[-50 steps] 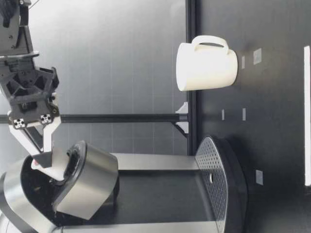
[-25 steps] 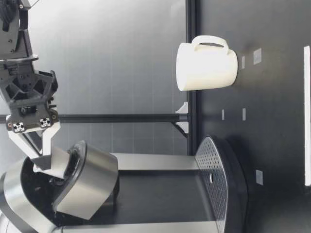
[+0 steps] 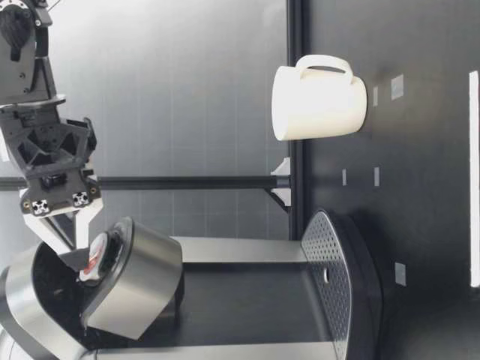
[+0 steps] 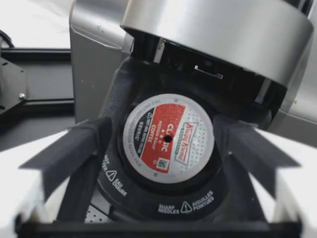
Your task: Place the coffee capsule inside the capsule container, then place the cup onto the center of the cup tray.
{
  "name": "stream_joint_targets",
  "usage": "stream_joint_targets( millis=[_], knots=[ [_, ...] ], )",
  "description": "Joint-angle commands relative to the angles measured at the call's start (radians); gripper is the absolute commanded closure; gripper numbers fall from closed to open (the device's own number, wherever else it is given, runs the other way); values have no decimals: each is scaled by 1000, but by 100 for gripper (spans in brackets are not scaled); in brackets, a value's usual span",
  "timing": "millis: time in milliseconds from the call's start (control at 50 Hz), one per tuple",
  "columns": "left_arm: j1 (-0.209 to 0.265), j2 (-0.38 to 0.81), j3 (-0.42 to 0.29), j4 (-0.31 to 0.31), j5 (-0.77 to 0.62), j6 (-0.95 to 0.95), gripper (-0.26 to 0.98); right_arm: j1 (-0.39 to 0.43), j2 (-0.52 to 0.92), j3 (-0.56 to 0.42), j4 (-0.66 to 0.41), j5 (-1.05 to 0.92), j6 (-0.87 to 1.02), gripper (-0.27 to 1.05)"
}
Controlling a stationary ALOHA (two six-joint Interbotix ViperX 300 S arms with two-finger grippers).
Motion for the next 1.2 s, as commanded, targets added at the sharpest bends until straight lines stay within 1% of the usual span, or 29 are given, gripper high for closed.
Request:
stream_joint_targets(
  millis=[0, 180, 380, 600, 680, 780, 820, 880, 1020, 1080, 1180],
  knots=[
    [2, 5, -15, 5, -2, -2, 67, -5, -43, -9, -2, -20, -2, -9],
    [3, 5, -15, 5, 23, -3, 67, 9, -109, 43, 0, -46, -2, -9],
    [3, 15, -51, 18, 106, -5, 67, 54, -222, 152, 5, -103, 5, -8],
    [3, 52, -98, 109, 212, -38, 67, 101, -362, 270, 35, -149, 20, -6],
    [3, 64, -104, 161, 267, -61, 67, 112, -408, 319, 37, -189, 21, -1],
    [8, 81, -104, 219, 313, -98, 67, 124, -457, 379, 38, -249, 23, 9],
    [20, 89, -103, 241, 324, -115, 67, 129, -474, 403, 37, -275, 23, 14],
    [43, 100, -101, 253, 321, -132, 67, 138, -497, 440, 38, -322, 25, 22],
    [103, 132, -101, 255, 259, -172, 67, 147, -526, 503, 37, -400, 25, 36],
    [135, 150, -103, 255, 230, -189, 67, 150, -538, 518, 37, -416, 26, 39],
    [192, 184, -107, 255, 178, -216, 67, 153, -560, 538, 37, -420, 29, 40]
  ],
)
